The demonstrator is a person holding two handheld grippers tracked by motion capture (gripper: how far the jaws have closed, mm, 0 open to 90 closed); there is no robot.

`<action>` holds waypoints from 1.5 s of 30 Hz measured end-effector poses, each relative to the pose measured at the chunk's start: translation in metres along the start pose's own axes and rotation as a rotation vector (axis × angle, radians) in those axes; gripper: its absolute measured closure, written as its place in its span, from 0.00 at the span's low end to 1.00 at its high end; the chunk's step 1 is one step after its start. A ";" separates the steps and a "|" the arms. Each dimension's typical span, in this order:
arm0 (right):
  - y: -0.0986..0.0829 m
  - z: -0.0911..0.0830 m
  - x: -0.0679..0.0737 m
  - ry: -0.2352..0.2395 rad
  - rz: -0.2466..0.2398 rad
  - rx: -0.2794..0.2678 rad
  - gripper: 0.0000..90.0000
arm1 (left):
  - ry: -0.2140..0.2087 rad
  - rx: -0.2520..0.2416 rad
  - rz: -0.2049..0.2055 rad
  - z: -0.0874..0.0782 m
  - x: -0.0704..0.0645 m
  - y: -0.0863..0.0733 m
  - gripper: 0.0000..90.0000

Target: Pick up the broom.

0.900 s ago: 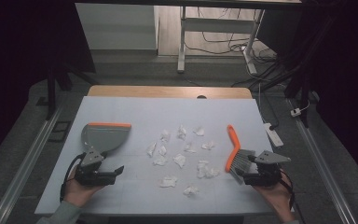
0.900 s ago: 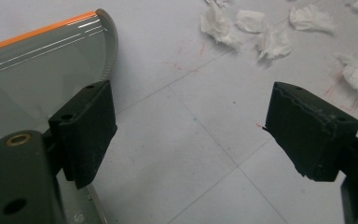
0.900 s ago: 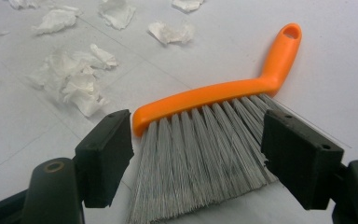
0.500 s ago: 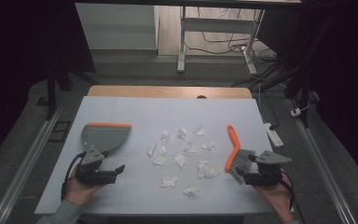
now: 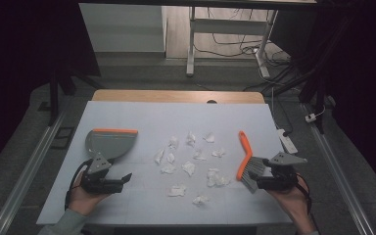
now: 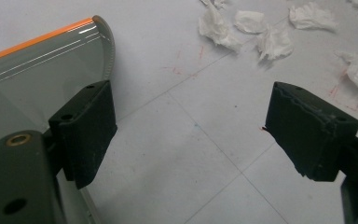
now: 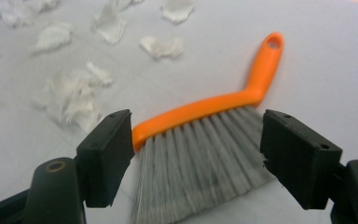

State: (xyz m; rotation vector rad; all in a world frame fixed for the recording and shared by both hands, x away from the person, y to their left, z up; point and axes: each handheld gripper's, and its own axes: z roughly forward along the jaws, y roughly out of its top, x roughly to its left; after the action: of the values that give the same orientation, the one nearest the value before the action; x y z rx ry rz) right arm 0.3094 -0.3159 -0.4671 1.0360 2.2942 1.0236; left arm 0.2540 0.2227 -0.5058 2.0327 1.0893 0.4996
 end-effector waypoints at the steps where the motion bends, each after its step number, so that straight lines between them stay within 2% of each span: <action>1: 0.004 -0.001 -0.001 -0.007 0.011 0.002 0.29 | 0.002 0.002 0.002 0.000 0.000 0.000 0.19; 2: 0.008 -0.002 -0.002 -0.009 0.029 0.007 0.29 | 0.003 0.004 0.003 0.001 0.000 0.001 0.19; 4: 0.021 -0.005 -0.005 -0.019 0.068 0.056 0.29 | 0.006 0.006 0.003 0.001 0.000 0.001 0.19; 5: 0.021 -0.005 -0.005 -0.019 0.068 0.056 0.29 | 0.006 0.006 0.002 0.002 0.000 0.000 0.19; 6: 0.028 -0.008 -0.004 -0.030 0.075 0.040 0.31 | 0.007 0.006 0.001 0.002 0.000 0.001 0.19; 8: 0.032 -0.009 -0.004 -0.030 0.088 0.047 0.31 | 0.009 0.005 0.002 0.002 0.001 0.001 0.19; 9: 0.036 -0.008 -0.004 -0.025 0.092 0.059 0.31 | 0.009 0.005 0.001 0.002 0.001 0.001 0.19; 12: 0.053 -0.003 -0.006 -0.053 0.095 0.091 0.31 | 0.011 0.005 0.003 0.004 0.001 0.002 0.19; 13: 0.053 -0.003 -0.006 -0.053 0.095 0.091 0.31 | 0.013 0.006 0.005 0.005 0.001 0.002 0.19; 14: 0.060 0.001 -0.009 -0.054 0.110 0.105 0.31 | 0.016 0.008 0.006 0.005 0.001 0.002 0.19; 19: 0.075 0.015 -0.013 -0.073 0.106 0.142 0.31 | 0.018 0.019 0.014 0.007 0.000 0.002 0.19; 21: 0.082 0.029 -0.019 -0.074 0.109 0.167 0.33 | 0.018 0.019 0.012 0.007 0.000 0.002 0.19; 23: 0.086 0.039 -0.021 -0.103 0.086 0.181 0.34 | 0.016 0.016 0.010 0.006 0.000 0.002 0.19; 24: 0.086 0.039 -0.021 -0.103 0.086 0.181 0.34 | 0.017 0.016 0.011 0.006 0.000 0.002 0.19; 25: 0.088 0.049 -0.023 -0.109 0.087 0.222 0.34 | 0.018 0.016 0.011 0.006 0.000 0.002 0.19; 26: 0.088 0.049 -0.023 -0.109 0.087 0.222 0.34 | 0.017 0.018 0.011 0.007 0.000 0.001 0.19; 27: 0.087 0.058 -0.028 -0.103 0.107 0.262 0.34 | 0.019 0.023 0.011 0.008 0.000 0.001 0.19; 30: 0.080 0.070 -0.036 -0.115 0.138 0.334 0.34 | 0.017 0.025 0.011 0.008 0.000 0.000 0.19; 32: 0.075 0.076 -0.040 -0.105 0.166 0.359 0.35 | 0.014 0.029 0.015 0.009 -0.001 0.000 0.19; 39: 0.065 0.094 -0.051 -0.115 0.220 0.440 0.37 | 0.012 0.034 0.021 0.011 -0.003 0.001 0.19; 45: 0.063 0.106 -0.051 -0.124 0.225 0.486 0.42 | 0.013 0.031 0.018 0.010 -0.002 0.000 0.19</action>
State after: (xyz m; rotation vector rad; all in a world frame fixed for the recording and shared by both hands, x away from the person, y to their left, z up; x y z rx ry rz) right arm 0.4367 -0.2787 -0.4835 1.5268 2.4176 0.4574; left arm 0.2590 0.2166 -0.5118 2.0706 1.0939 0.5089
